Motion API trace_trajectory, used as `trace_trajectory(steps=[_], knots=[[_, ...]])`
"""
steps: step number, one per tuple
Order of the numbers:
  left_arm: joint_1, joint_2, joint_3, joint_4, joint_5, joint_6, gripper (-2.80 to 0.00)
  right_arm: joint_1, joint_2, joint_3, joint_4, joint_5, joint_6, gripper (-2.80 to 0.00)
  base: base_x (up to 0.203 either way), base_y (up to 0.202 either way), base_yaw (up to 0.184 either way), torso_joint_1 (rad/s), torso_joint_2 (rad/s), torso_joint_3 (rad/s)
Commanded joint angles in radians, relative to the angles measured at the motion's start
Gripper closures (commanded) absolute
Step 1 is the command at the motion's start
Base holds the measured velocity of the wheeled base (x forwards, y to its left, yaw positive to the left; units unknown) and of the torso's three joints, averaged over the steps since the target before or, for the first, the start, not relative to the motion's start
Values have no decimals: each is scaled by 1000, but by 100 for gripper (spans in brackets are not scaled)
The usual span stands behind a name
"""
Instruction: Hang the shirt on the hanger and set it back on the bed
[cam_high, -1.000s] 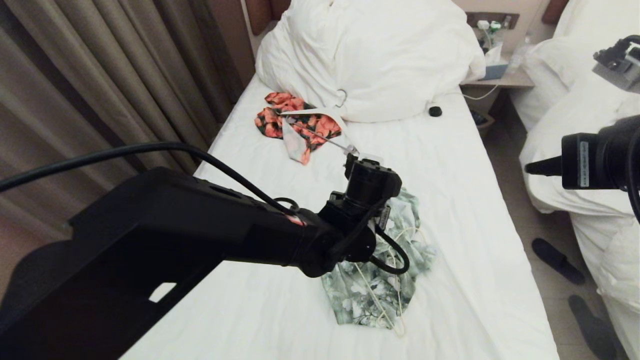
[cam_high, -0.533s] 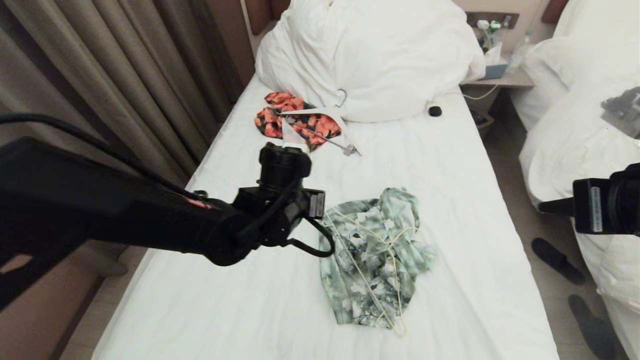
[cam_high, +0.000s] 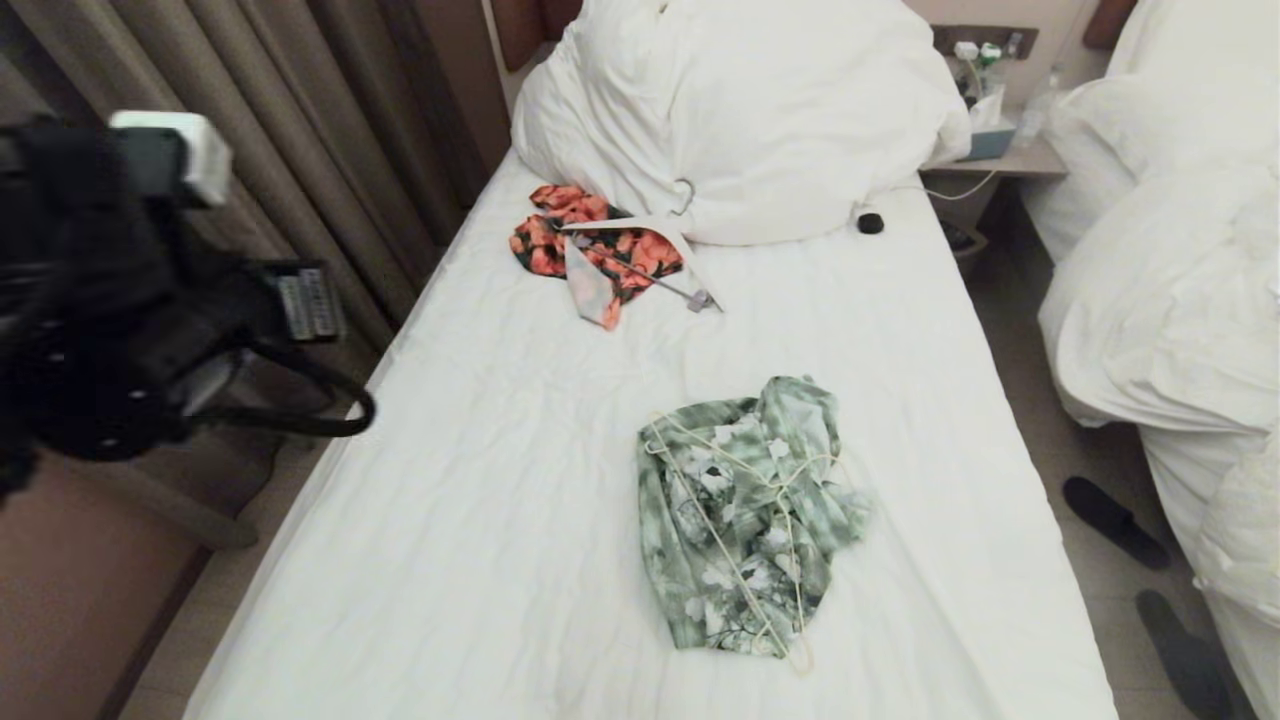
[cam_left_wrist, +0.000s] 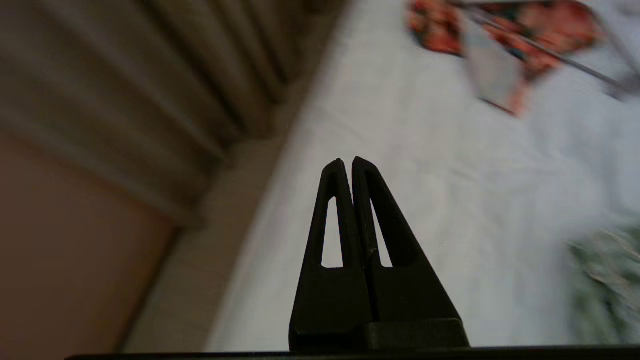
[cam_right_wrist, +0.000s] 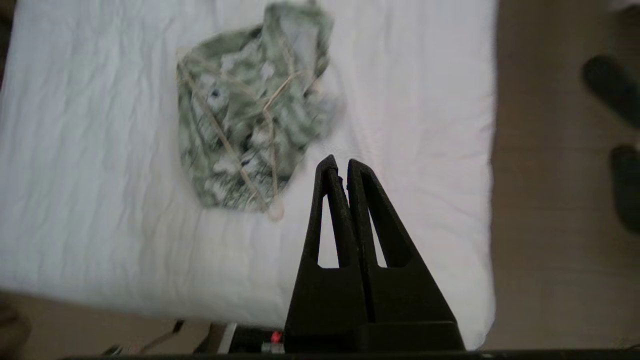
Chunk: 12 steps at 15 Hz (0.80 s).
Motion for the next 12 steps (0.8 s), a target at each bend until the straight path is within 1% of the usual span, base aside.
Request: trace_trajectory(steps=[1,3,5,6,8,10,11,12], knots=[[91,-271,90,4,21,27,0,-56,-194,50,3,-1,-14,0,0,0,0,0,0,0],[166,-439,217,8,33,46,0,-131,-330,128,5,1,-63,0,0,0,0,0,0,0],[217,-576,347,12,41,46,0,-185,-447,228,7,5,-110,0,0,0,0,0,0,0],[243,-634,387,15,45,44,0,-197,-486,274,6,7,-122,0,0,0,0,0,0,0],[322,-752,481,25,44,42,0,-204,-540,352,3,27,-129,0,0,0,0,0,0,0],[350,-866,599,30,33,41,0,-206,-544,400,0,45,-104,0,0,0,0,0,0,0],[355,-912,663,31,13,40,0,-205,-544,424,-8,72,-103,0,0,0,0,0,0,0],[358,-958,717,32,-24,40,0,-204,-544,450,-35,112,-107,0,0,0,0,0,0,0]])
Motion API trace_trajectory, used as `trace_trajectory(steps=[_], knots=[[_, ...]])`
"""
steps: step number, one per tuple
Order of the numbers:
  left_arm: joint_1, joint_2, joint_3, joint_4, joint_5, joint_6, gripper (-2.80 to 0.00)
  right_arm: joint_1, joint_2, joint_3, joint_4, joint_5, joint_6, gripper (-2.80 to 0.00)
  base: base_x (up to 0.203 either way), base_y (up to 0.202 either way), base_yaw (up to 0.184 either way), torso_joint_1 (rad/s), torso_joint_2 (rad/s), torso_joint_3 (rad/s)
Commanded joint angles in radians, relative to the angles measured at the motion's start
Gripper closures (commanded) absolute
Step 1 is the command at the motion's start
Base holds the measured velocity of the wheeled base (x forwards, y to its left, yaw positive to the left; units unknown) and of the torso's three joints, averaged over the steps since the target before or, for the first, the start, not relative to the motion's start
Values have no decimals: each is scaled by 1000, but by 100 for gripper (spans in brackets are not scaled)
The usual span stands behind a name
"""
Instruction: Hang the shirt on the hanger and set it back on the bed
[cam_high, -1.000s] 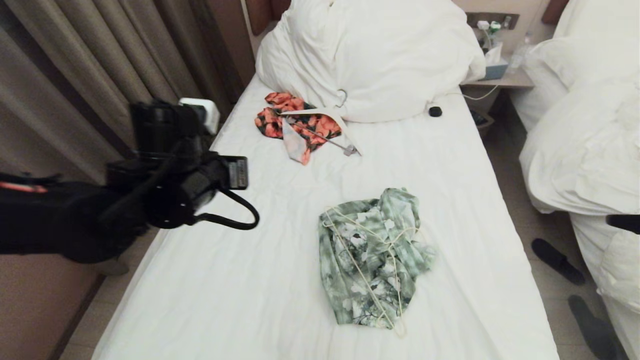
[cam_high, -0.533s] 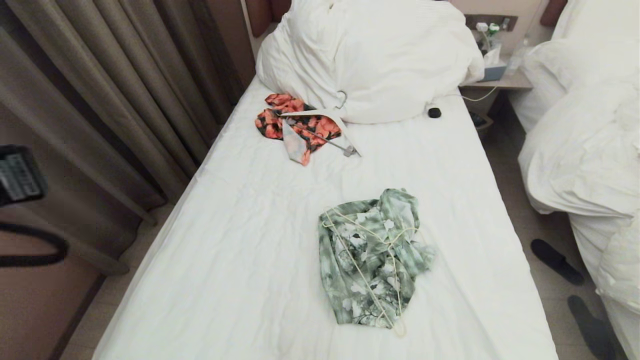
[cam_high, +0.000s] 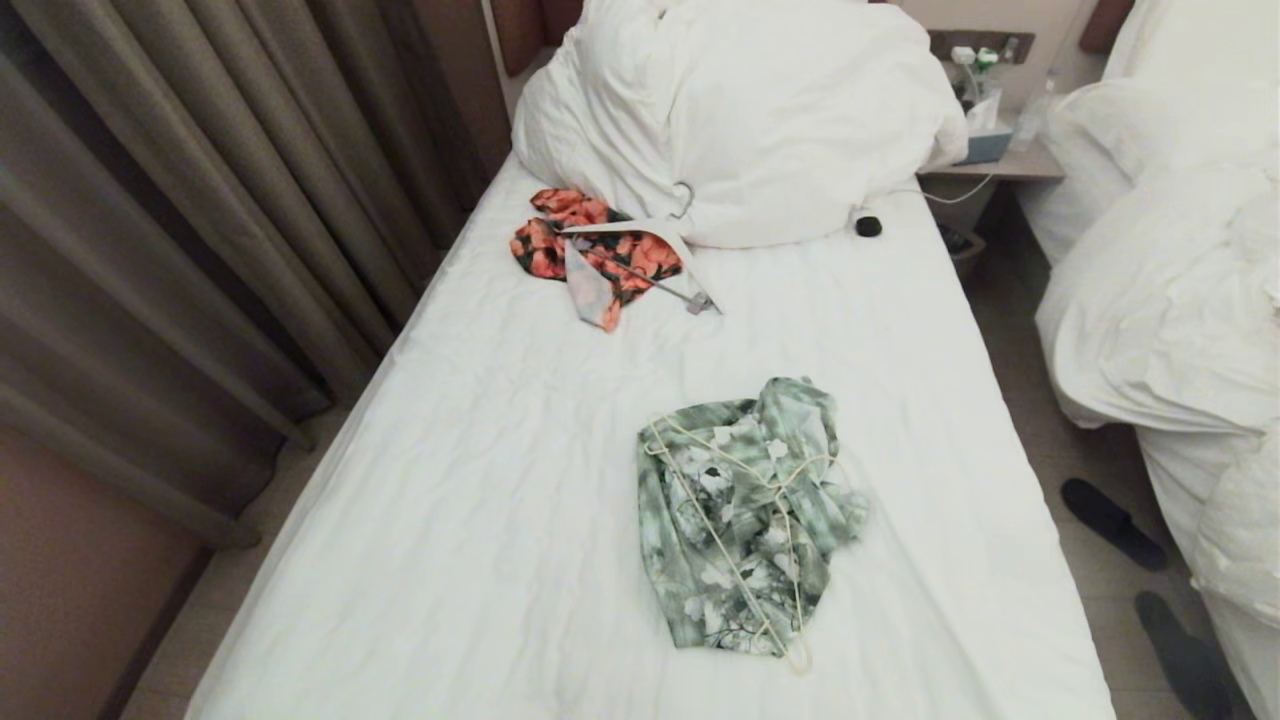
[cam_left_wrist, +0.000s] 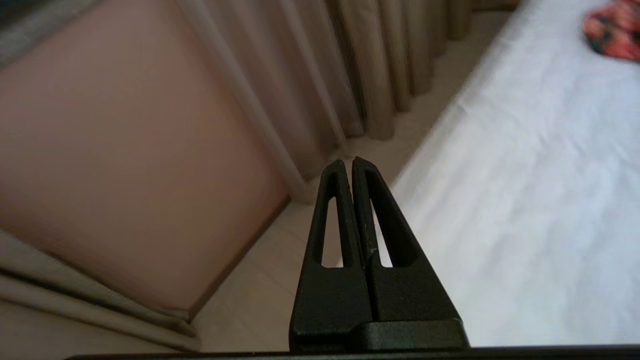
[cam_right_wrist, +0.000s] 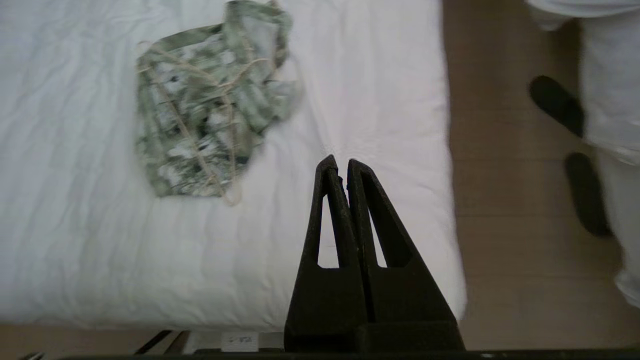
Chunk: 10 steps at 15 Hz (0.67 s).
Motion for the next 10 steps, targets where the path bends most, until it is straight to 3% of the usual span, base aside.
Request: trace_trajectory(steps=[1,4,9,10], knots=[[10,-144,94,-1,-44,1,0,0,-8,43,-24,31,0,0,0,0,0,0,0,0],[8,-280,149,71,-209,-2,0,6,-7,173,-97,62,-6,0,0,0,0,0,0,0],[-16,-525,152,433,-592,-81,0,56,-8,346,-350,97,-43,0,0,0,0,0,0,0],[-17,-528,164,447,-614,-87,0,65,-7,348,-390,109,-49,0,0,0,0,0,0,0]])
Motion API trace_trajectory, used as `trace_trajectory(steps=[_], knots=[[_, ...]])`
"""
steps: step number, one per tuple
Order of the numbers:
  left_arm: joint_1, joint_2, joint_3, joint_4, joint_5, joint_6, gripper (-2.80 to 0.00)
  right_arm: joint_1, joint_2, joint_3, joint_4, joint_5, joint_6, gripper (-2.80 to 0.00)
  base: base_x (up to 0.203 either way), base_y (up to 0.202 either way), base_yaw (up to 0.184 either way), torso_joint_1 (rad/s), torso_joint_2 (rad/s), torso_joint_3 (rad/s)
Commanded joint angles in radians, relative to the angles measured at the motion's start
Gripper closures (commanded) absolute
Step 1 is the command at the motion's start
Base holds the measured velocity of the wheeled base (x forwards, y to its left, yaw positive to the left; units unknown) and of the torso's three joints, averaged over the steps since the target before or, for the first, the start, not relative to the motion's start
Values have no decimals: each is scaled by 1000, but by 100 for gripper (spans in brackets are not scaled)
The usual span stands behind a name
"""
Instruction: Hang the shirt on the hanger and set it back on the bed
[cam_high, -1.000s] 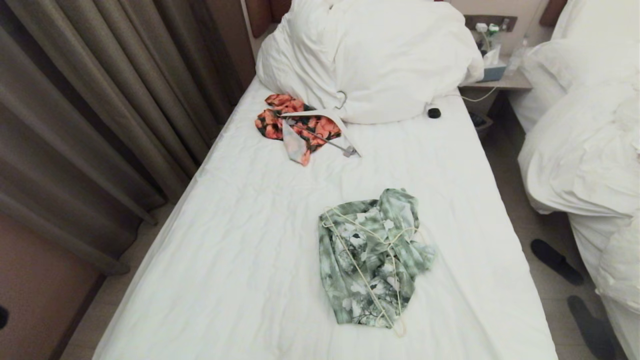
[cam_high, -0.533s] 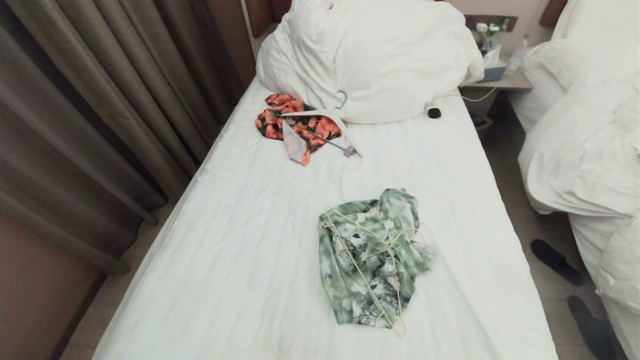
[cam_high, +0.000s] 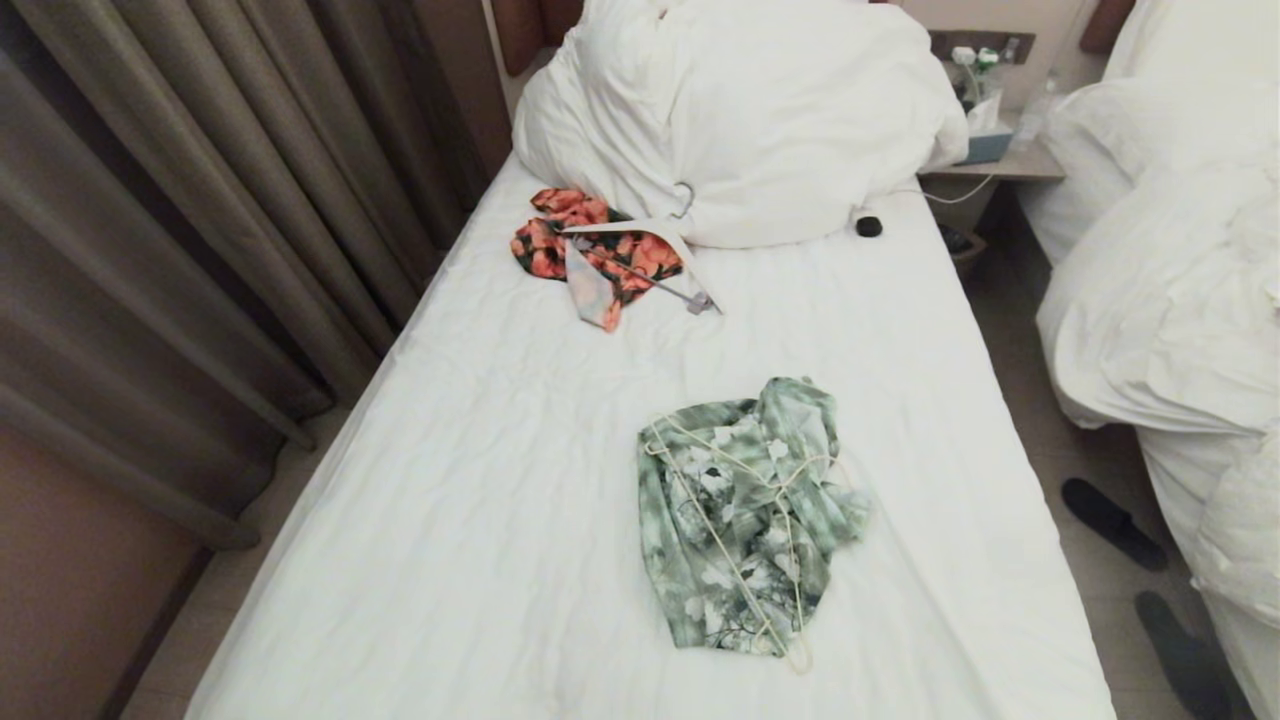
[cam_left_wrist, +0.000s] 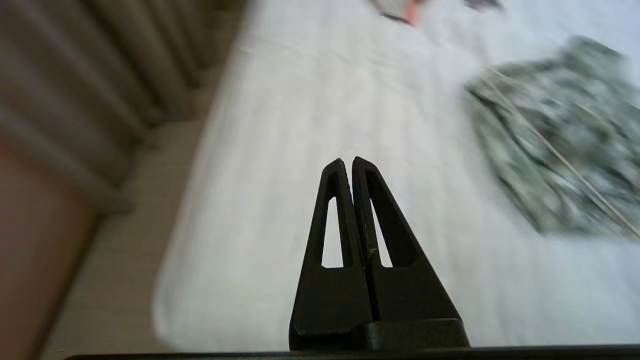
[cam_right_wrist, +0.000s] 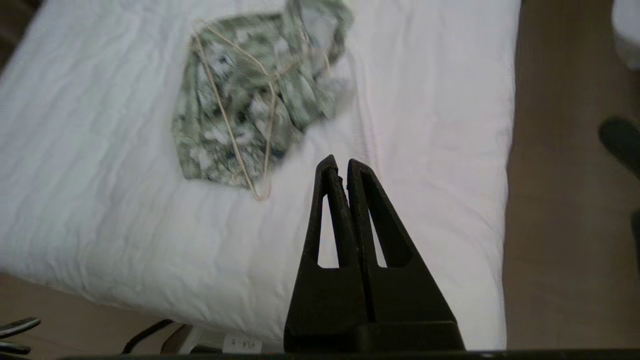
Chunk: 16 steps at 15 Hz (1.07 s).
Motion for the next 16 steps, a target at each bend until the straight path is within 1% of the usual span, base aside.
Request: trace_trajectory(steps=[1,3,4,5,8,9,11,15,16], knots=[[-2,-60,26,16,-34,0,0,26,8,2,-17,4,-19,0,0,0,0,0,0,0],[-2,-60,71,13,-63,6,0,38,5,7,-17,-1,-71,0,0,0,0,0,0,0],[-2,-60,95,7,-69,9,0,35,5,13,-13,-31,-73,0,0,0,0,0,0,0],[-2,-60,98,4,-70,5,0,30,5,18,-12,-80,-73,0,0,0,0,0,0,0],[-2,-60,99,1,-90,25,0,15,5,19,-35,-233,-71,0,0,0,0,0,0,0],[-2,-60,99,1,-96,25,0,-10,5,-1,-42,-266,-70,0,0,0,0,0,0,0],[-9,-60,99,1,-96,25,0,-91,3,-21,-39,-273,-70,0,0,0,0,0,0,0],[-9,-60,99,1,-96,25,0,-164,-68,-3,-4,-272,-94,0,0,0,0,0,0,0],[-9,-60,99,1,-96,25,0,-171,-88,10,10,-271,-95,0,0,0,0,0,0,0]])
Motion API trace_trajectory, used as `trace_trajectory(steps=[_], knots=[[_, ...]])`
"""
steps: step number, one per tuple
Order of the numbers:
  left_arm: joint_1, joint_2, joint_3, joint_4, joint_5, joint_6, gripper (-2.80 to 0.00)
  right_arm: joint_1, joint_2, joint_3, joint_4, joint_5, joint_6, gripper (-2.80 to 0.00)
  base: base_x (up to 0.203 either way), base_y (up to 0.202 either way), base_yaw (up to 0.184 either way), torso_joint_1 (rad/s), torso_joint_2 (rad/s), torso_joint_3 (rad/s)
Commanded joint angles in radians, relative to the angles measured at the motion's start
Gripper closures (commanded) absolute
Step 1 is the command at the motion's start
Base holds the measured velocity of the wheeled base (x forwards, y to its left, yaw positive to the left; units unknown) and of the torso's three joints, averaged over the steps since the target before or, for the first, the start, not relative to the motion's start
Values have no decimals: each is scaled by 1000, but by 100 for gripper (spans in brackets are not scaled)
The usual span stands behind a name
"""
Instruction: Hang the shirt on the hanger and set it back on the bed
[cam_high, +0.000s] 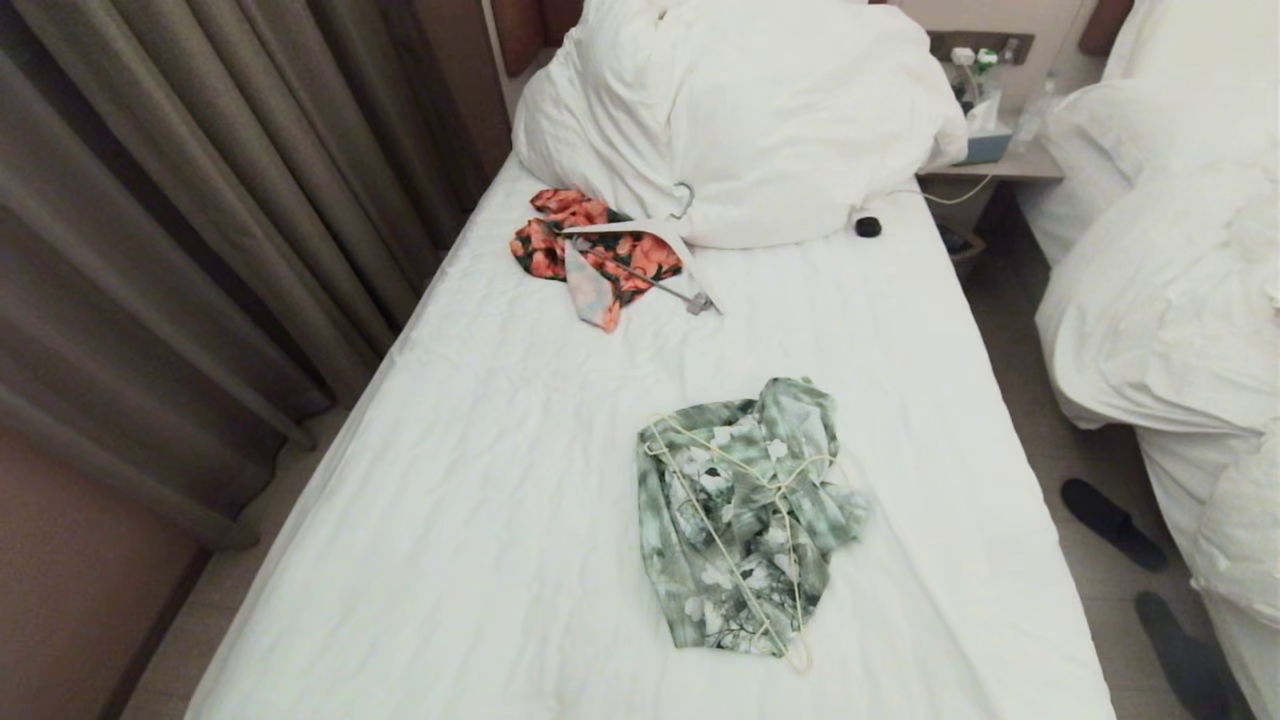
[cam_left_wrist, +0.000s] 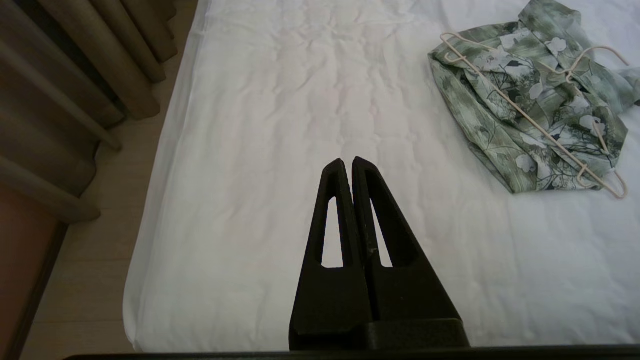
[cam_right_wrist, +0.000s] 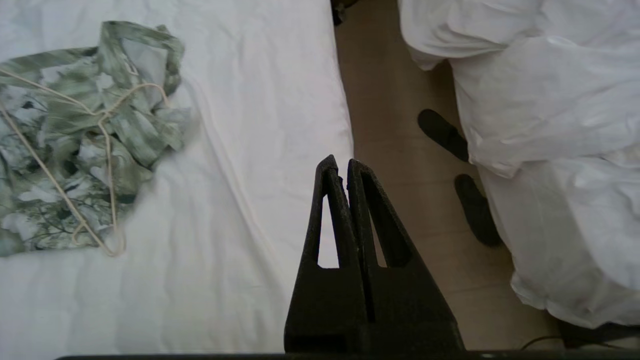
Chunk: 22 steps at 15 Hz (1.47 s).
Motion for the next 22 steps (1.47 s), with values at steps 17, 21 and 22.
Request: trace_trajectory(steps=[17,21,22], knots=[[1,3,0,-1,7,-15,0,-3,-213,192,-49,256,-27,0,0,0,0,0,0,0],[1,2,0,-1,7,-15,0,-3,-213,192,-50,256,-29,0,0,0,0,0,0,0],[1,2,0,-1,7,-15,0,-3,-213,194,-50,253,-29,0,0,0,0,0,0,0]])
